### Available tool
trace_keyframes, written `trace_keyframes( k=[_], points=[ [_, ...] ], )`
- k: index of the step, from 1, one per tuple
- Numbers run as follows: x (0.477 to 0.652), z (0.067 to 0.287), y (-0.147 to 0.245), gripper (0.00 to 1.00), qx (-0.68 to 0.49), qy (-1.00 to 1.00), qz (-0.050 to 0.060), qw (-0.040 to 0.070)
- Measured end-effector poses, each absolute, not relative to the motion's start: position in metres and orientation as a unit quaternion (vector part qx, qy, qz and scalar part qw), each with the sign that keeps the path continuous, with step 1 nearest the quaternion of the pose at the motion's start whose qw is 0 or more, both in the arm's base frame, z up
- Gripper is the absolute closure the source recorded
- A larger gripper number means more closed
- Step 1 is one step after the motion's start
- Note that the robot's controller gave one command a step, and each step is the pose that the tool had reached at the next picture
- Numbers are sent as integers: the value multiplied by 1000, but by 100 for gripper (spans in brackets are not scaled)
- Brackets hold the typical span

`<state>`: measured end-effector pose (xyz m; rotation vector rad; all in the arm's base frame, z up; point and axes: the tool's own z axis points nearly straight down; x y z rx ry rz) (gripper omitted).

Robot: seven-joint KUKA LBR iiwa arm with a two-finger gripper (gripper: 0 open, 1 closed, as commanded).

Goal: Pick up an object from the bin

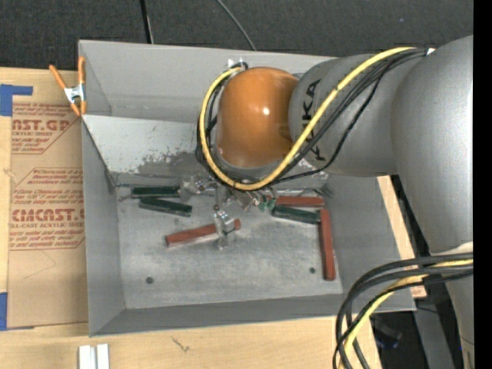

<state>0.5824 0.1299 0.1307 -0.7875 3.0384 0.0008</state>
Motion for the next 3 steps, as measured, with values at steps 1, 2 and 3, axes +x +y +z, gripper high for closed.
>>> trace_keyframes(
  k=[1,2,3],
  points=[
    [530,74,132,100,-240,971,1,0],
    [531,74,132,0,-240,971,1,0],
    [531,74,132,0,-240,971,1,0]
  ],
)
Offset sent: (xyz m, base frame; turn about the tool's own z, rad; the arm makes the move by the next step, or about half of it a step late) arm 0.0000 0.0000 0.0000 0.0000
